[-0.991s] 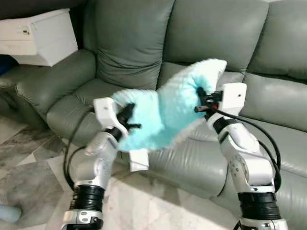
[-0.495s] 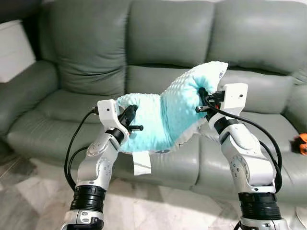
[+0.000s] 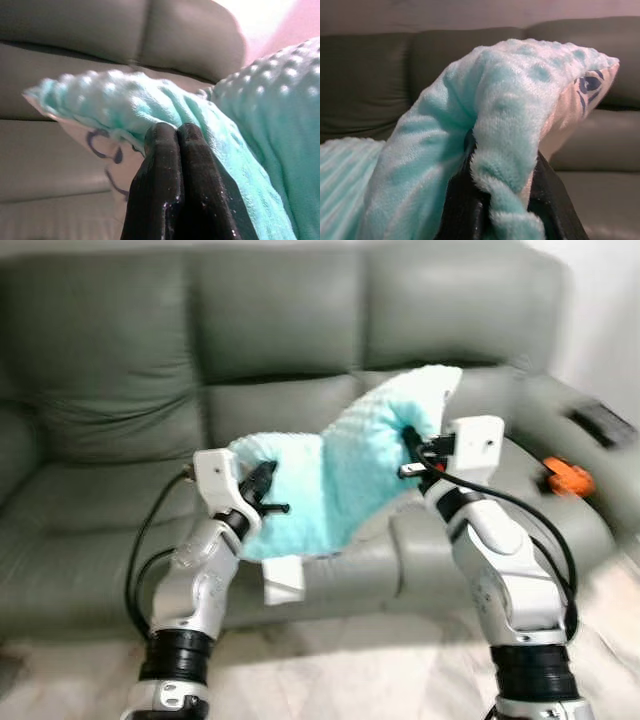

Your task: Move the pillow to the sofa

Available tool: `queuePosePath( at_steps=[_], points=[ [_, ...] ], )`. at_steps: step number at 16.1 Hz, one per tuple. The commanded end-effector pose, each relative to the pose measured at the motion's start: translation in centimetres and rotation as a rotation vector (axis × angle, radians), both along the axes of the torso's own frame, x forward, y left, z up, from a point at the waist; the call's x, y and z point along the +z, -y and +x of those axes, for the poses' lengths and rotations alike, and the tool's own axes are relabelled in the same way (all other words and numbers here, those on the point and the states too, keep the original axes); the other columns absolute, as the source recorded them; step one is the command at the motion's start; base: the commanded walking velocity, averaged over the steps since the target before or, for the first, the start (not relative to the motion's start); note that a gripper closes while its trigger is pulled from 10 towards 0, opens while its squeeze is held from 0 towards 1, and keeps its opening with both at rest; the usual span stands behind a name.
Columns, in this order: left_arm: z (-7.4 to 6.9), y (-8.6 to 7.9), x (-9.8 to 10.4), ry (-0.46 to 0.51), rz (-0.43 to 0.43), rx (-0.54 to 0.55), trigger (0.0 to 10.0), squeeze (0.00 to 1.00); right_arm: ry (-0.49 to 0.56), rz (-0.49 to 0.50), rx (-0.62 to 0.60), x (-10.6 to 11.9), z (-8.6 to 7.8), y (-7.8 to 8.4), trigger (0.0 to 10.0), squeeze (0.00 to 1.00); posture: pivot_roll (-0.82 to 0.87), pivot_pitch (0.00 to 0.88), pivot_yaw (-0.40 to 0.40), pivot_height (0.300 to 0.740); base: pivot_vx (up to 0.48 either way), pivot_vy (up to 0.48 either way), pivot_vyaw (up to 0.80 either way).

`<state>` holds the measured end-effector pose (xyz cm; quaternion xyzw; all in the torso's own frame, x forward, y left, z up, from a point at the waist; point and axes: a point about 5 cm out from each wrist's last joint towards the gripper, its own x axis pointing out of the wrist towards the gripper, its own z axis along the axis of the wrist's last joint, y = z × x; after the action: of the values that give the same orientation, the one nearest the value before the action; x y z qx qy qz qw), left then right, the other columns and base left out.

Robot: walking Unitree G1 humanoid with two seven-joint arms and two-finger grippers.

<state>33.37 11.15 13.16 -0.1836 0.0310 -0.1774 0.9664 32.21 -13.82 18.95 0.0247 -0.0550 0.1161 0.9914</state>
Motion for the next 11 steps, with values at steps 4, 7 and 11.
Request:
queuePosePath(
  at_steps=[4,7,11],
  points=[
    [0.06,0.31,0.42,0.02,0.021,-0.014,10.0,0.0,0.019,0.009,-0.002,0.49,-0.06,-0.09,10.0,0.0,-0.25,0.0,0.036,0.74,0.0,0.0,0.0],
    [0.06,0.31,0.42,0.02,0.021,-0.014,10.0,0.0,0.019,0.009,-0.002,0.49,-0.06,-0.09,10.0,0.0,-0.25,0.0,0.036,0.74,0.0,0.0,0.0],
    [0.06,0.31,0.42,0.02,0.021,-0.014,10.0,0.0,0.019,0.009,-0.002,0.49,-0.06,-0.09,10.0,0.0,-0.25,0.0,0.036,0.74,0.0,0.0,0.0]
  ],
)
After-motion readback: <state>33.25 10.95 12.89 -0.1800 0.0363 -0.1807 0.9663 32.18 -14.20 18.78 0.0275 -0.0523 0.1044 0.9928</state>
